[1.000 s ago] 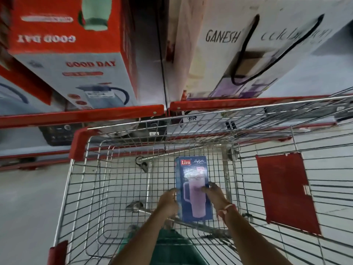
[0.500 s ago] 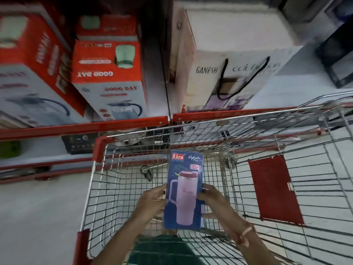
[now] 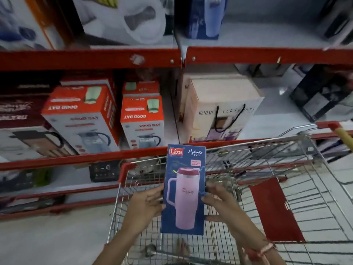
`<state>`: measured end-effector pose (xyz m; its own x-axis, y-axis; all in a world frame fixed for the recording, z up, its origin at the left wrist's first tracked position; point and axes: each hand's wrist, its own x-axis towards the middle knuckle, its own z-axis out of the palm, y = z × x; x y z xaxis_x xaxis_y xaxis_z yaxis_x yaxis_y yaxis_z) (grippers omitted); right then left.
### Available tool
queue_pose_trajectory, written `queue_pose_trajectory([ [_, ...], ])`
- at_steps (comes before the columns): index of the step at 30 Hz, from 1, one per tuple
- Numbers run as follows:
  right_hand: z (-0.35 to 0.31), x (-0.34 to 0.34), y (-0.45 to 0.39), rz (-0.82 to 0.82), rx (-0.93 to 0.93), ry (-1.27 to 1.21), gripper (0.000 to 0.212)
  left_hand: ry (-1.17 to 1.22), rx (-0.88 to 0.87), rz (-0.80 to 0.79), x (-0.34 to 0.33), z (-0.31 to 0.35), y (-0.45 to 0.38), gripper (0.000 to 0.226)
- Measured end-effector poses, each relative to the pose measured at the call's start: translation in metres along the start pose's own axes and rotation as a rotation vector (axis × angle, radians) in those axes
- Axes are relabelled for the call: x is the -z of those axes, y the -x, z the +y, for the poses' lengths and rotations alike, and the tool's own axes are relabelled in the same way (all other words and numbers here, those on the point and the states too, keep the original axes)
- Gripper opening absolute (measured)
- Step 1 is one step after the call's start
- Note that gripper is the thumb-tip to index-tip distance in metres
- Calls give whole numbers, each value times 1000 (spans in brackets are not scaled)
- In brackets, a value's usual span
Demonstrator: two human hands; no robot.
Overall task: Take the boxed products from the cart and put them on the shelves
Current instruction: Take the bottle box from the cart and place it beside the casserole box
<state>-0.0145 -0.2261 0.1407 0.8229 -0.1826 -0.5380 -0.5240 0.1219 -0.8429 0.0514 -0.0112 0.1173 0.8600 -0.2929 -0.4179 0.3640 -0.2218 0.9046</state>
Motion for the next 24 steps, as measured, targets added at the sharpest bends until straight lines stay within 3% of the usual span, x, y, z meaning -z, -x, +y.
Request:
queue_pose_trajectory([
  [9,-95,3,7,247,458,72,38,59,-326,113,-10,104,-18,66],
  [18,-230,17,6,387,850,133,35,89,-754,145,-16,246,-47,61],
  [24,-317,35,-20,404,954,64,38,19,-944,165,-29,335,-83,55],
])
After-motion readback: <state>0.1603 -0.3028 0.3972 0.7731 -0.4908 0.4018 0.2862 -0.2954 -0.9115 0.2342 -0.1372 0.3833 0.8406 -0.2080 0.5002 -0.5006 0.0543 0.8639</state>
